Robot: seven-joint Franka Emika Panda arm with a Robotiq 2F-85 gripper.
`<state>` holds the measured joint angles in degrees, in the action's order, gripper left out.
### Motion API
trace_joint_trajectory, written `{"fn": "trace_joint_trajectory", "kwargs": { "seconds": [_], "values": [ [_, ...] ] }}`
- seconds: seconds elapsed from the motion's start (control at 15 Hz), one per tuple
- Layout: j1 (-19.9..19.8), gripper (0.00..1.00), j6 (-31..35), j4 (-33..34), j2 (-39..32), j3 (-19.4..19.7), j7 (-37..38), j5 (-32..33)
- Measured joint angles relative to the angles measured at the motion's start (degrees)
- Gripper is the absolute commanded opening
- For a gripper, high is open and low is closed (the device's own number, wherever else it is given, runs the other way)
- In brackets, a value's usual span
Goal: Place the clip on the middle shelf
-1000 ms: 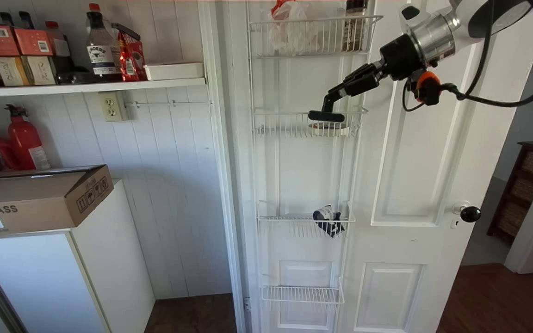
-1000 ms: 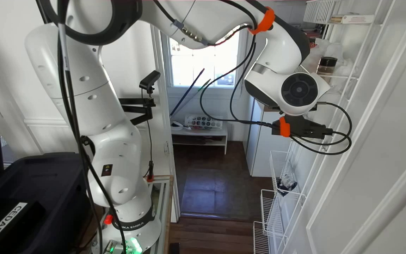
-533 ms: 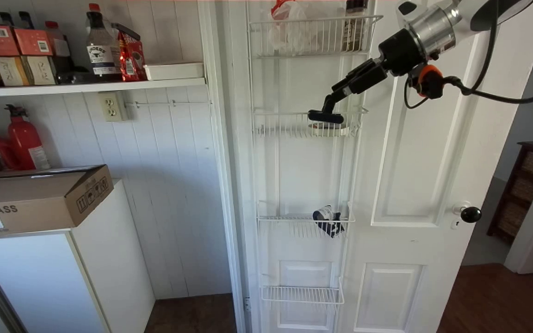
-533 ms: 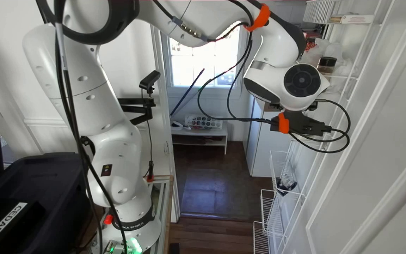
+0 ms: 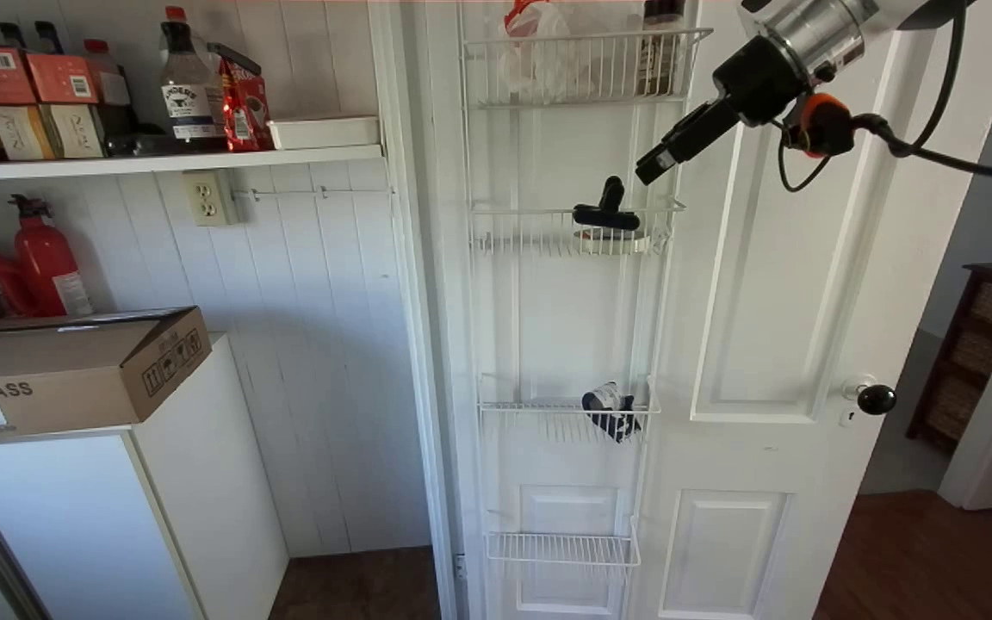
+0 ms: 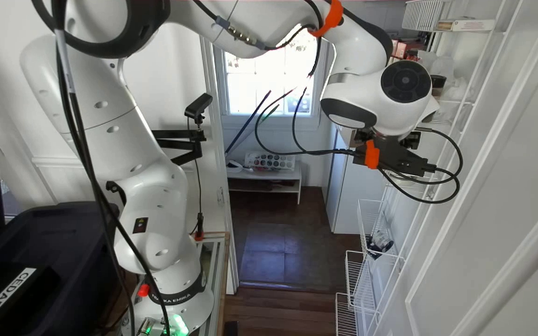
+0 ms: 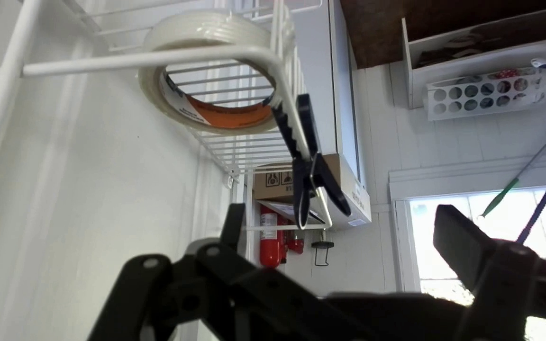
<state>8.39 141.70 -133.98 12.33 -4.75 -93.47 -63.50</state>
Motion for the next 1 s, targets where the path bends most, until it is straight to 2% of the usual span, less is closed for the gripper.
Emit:
{"fn": "trace_joint_trajectory", "kwargs": {
  "seconds": [0.53, 1.0],
  "values": [
    [-3.08, 1.0, -13.89, -3.12, 9.79, 2.17, 17.1, 19.13],
    [-3.32, 1.0, -24.59, -3.51, 18.88, 6.24, 25.77, 28.62]
  ]
}}
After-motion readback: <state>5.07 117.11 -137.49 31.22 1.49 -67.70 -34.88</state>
